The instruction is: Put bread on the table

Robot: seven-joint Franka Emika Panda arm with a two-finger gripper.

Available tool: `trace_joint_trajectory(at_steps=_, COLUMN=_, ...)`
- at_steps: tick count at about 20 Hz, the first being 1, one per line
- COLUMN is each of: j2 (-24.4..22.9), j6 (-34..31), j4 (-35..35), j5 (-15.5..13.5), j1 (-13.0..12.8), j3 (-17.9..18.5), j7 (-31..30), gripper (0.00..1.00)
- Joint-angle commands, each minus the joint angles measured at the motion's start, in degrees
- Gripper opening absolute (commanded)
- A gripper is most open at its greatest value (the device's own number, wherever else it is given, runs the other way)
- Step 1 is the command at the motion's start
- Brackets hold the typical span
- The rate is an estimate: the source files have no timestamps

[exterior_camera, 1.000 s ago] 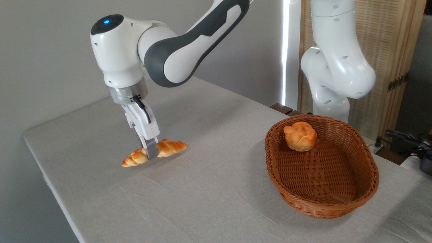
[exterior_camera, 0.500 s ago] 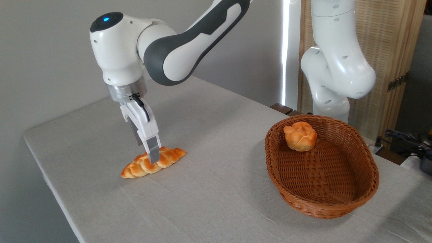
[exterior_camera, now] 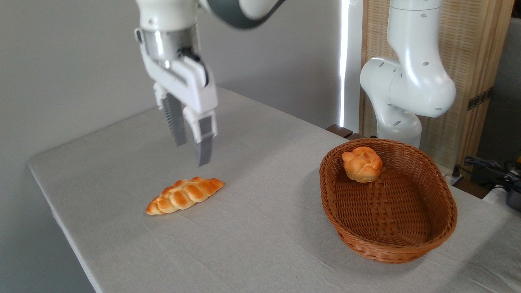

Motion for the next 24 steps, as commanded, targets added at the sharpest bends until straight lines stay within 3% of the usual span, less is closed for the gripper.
trace_joint_trajectory(at_steps=1, j2=0.2, j6=-7.1, j4=5.3, j5=2.7, j1=0.6, j3=0.4, j7=-0.3, gripper=1.00)
trace_joint_trajectory(at_steps=5, j2=0.6, j6=-12.2, j4=9.2, j5=1.8, j1=0.6, j3=2.2, j7=0.0, gripper=1.00)
trace_joint_trajectory(at_steps=10, j2=1.7, j6=-12.4, j4=12.0, j5=-0.1, j1=0.6, j3=2.9, j7=-0.1, gripper=1.00)
trace_joint_trajectory(at_steps=24, j2=3.1, j6=-15.2, j4=13.2, j5=0.8, j1=0.6, j3=3.0, j7=-1.7, gripper=1.00)
